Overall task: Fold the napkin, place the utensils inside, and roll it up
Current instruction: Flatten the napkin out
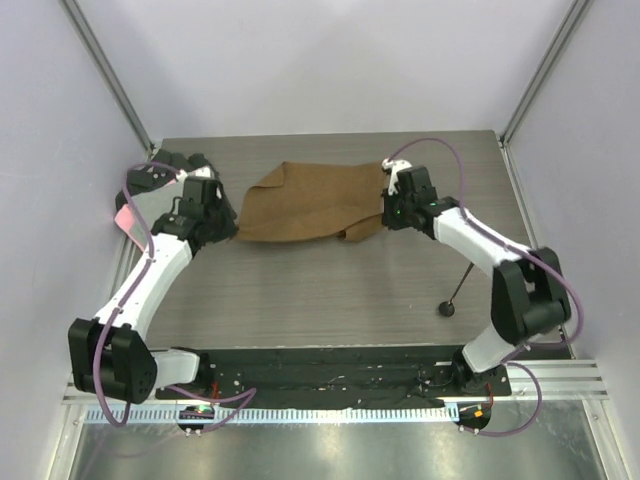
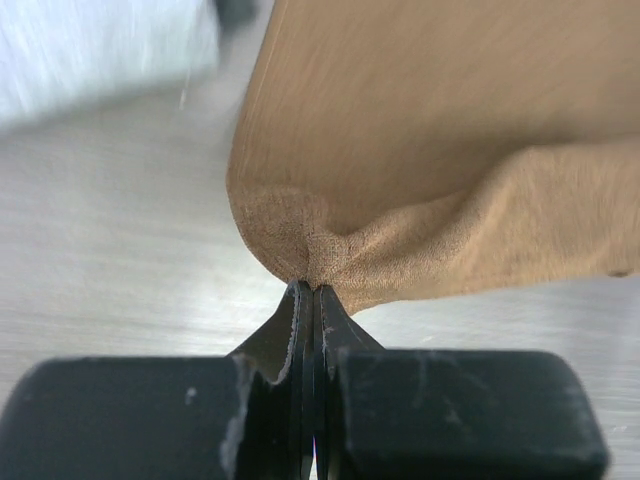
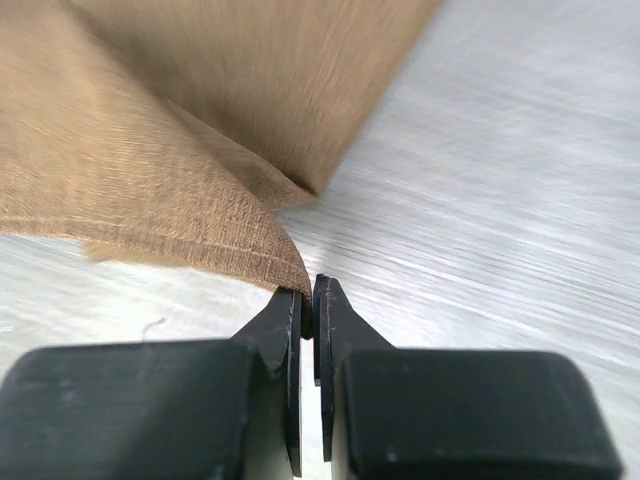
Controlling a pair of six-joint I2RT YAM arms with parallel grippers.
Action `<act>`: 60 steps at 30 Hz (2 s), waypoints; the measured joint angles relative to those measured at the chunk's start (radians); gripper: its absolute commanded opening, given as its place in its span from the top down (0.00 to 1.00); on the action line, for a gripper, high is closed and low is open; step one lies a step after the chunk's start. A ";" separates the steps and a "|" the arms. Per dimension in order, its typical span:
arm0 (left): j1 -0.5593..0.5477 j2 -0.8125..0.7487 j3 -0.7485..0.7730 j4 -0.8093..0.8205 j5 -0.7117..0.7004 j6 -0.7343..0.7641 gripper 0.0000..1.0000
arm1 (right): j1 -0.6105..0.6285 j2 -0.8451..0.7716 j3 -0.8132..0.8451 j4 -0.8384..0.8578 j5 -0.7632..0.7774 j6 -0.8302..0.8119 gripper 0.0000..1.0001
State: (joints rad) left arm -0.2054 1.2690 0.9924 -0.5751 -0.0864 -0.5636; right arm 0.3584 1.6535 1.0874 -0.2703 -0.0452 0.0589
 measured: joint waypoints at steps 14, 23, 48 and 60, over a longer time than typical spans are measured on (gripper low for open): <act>0.004 -0.093 0.679 -0.097 -0.006 0.099 1.00 | 0.157 -0.597 0.398 -0.291 0.279 -0.032 0.99; -0.016 -0.294 0.937 -0.197 0.146 0.097 1.00 | 0.195 -0.716 0.649 -0.436 0.205 -0.021 0.99; -0.002 -0.122 0.737 -0.170 0.139 0.129 0.99 | 0.137 -0.548 0.581 -0.433 0.427 -0.066 0.99; -0.008 -0.305 0.801 -0.232 0.223 0.122 0.99 | 0.144 -0.725 0.625 -0.472 0.224 -0.069 0.99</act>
State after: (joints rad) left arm -0.2138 0.9642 1.7935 -0.8074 0.1368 -0.4416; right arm 0.5022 0.9287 1.7126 -0.7422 0.1783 -0.0101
